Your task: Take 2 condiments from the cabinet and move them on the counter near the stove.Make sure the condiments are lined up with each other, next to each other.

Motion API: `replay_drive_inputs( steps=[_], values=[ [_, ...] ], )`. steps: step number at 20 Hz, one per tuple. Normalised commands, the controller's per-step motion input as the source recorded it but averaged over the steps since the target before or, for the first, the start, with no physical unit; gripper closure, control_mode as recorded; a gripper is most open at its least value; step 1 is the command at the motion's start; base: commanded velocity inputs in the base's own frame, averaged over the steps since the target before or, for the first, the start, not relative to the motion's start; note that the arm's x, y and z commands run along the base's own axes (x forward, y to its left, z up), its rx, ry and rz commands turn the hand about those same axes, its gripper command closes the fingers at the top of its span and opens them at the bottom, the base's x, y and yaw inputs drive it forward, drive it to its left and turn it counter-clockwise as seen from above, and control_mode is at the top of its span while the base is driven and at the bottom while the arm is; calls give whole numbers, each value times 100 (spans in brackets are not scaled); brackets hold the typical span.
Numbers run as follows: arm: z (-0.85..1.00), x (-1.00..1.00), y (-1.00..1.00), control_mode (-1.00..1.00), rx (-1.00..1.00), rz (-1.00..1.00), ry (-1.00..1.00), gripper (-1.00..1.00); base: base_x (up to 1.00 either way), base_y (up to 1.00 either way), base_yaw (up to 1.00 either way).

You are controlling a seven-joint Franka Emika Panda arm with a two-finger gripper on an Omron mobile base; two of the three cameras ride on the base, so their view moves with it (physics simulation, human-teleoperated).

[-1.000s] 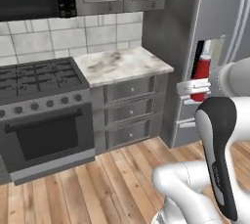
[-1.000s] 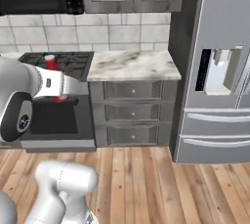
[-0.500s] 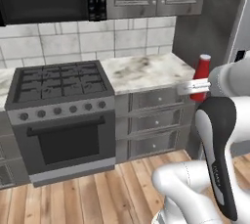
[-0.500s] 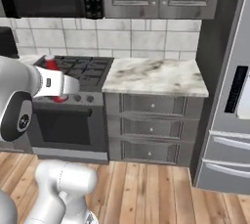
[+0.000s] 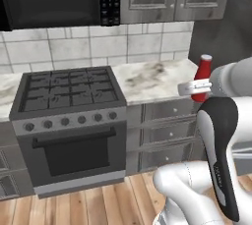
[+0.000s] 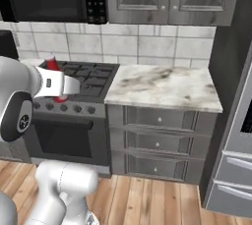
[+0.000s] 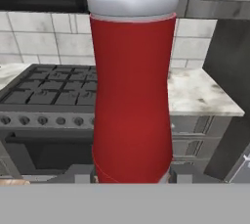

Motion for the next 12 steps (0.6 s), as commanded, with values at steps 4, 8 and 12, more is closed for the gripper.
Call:
replay_drive_inputs(
  steps=[4,8,12],
  values=[
    [0,0,0,100,0,0,0,100,65,1,10],
    [0,0,0,100,0,0,0,100,66,1,12],
    [0,0,0,100,0,0,0,100,63,0,12]
  ],
)
